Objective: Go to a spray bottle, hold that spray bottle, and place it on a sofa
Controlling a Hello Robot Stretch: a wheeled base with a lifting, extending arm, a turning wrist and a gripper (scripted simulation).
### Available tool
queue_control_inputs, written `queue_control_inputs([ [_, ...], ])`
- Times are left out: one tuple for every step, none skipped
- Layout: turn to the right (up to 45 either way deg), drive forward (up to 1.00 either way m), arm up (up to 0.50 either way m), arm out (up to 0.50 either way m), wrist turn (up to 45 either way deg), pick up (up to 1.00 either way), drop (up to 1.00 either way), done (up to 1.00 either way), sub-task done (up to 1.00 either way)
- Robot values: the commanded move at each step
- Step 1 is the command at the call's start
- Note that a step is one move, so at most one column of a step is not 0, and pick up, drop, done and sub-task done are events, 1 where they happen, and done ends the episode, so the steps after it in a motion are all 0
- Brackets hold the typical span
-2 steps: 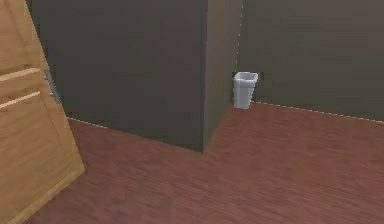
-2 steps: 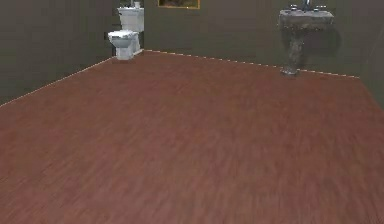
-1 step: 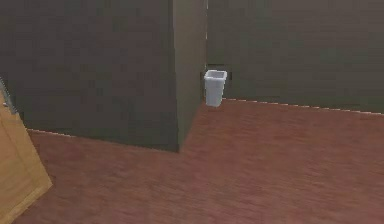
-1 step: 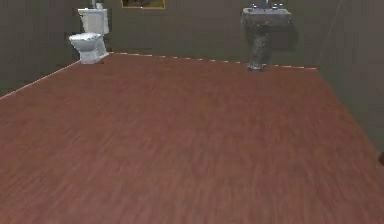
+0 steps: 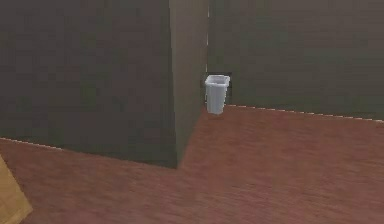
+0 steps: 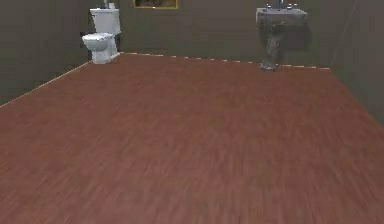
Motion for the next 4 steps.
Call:
queue_control_inputs([
  [-45.0,0.00,0.00,0.00,0.0,0.00,0.00,0.00,0.00],
  [-9.0,0.00,0.00,0.00,0.0,0.00,0.00,0.00,0.00],
  [0.0,0.20,0.00,0.00,0.0,0.00,0.00,0.00,0.00],
  [15.0,0.00,0.00,0.00,0.0,0.00,0.00,0.00,0.00],
])
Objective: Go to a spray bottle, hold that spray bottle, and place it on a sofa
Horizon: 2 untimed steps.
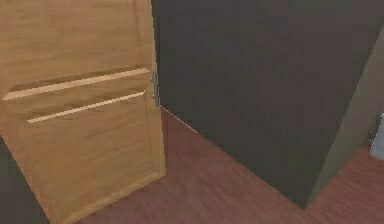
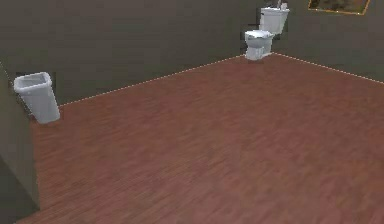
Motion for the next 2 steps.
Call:
queue_control_inputs([
  [0.0,1.00,0.00,0.00,0.0,0.00,0.00,0.00,0.00],
  [6.0,0.00,0.00,0.00,0.0,0.00,0.00,0.00,0.00],
])
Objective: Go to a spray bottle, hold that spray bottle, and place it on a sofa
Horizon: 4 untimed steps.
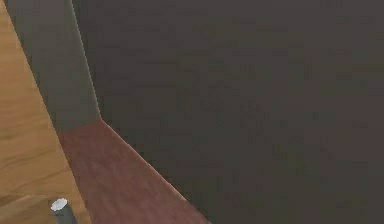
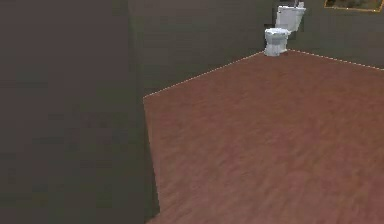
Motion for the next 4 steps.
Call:
queue_control_inputs([
  [0.0,0.55,0.00,0.00,0.0,0.00,0.00,0.00,0.00],
  [-36.0,0.00,0.00,0.00,0.0,0.00,0.00,0.00,0.00],
  [0.0,0.30,0.00,0.00,0.0,0.00,0.00,0.00,0.00],
  [-45.0,0.00,0.00,0.00,0.0,0.00,0.00,0.00,0.00],
])
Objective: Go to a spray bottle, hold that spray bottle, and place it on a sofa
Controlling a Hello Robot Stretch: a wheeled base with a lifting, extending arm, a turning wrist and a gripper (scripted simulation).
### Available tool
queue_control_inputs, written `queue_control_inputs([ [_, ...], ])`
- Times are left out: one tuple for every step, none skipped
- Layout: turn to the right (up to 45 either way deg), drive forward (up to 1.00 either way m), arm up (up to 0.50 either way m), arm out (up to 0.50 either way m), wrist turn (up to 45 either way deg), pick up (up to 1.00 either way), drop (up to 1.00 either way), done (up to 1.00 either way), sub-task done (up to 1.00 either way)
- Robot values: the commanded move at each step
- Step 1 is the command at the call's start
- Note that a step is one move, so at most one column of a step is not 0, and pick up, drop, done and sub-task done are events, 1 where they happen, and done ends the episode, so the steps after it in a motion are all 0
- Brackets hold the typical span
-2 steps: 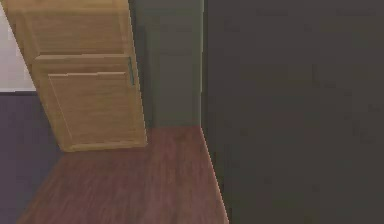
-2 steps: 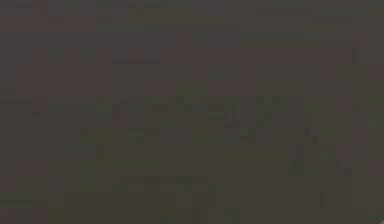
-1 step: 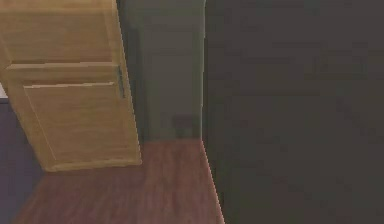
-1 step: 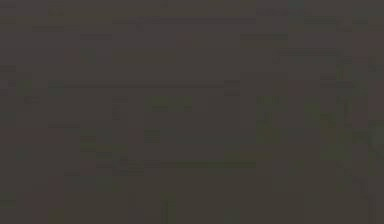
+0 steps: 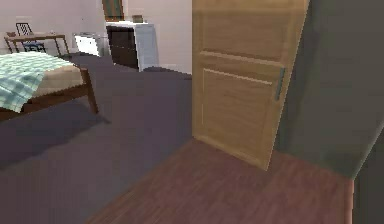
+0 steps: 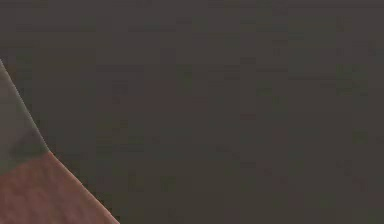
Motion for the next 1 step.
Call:
queue_control_inputs([
  [-24.0,0.00,0.00,0.00,0.0,0.00,0.00,0.00,0.00],
])
